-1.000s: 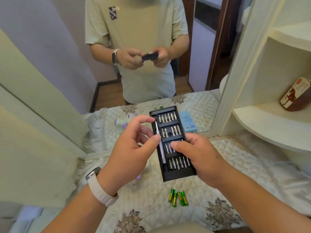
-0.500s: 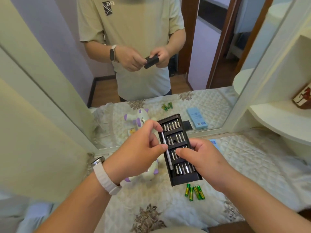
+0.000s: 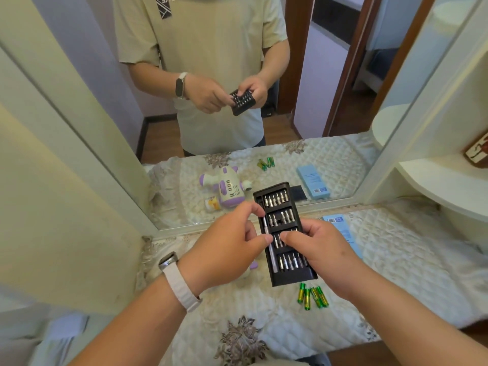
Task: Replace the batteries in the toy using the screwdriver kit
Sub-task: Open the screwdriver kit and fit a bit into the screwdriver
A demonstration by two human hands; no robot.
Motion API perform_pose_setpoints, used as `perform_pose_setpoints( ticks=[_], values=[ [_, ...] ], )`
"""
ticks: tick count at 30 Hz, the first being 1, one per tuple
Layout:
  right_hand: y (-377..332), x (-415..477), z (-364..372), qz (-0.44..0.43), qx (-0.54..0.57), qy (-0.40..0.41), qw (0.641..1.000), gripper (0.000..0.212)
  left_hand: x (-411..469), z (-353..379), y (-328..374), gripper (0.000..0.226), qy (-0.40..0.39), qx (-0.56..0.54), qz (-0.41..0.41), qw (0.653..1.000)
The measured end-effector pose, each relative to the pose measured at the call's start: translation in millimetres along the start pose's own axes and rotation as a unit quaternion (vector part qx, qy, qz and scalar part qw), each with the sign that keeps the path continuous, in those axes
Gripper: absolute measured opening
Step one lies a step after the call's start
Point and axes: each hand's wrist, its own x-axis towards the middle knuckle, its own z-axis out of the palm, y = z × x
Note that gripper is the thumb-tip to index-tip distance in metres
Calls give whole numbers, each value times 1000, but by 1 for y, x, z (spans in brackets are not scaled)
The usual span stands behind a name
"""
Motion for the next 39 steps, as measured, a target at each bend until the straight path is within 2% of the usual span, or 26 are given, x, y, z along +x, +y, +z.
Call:
perform_pose_setpoints(
  ticks=[3, 7, 11, 14, 18, 21, 30, 39],
  values=[
    [4, 1, 0, -4, -6, 10, 1000, 20, 7, 3, 2, 22, 12, -16, 6, 1000],
    [10, 2, -4, -2, 2, 30, 1000, 14, 14, 8, 2, 22, 42, -119, 12, 992],
    [14, 7, -13, 17, 16, 43, 999, 12, 15, 21, -2, 24, 67, -167, 61, 982],
    [20, 11, -15, 25, 21, 55, 998, 11, 16, 34, -6, 26, 89, -221, 64, 969],
    [34, 21, -17, 41, 22, 56, 997, 11, 20, 50, -10, 34, 134, -327, -2, 935],
    [52, 31, -25, 68, -2, 46, 997, 11, 24, 53, -19, 21, 176, -377, -73, 906],
    [148, 69, -44, 201, -67, 12, 977, 15, 37, 71, -55, 15, 178, -357, -169, 901],
    [204, 123, -24, 243, -108, -60, 962, 14, 47, 71, -73, 14, 181, -348, -212, 895]
  ],
)
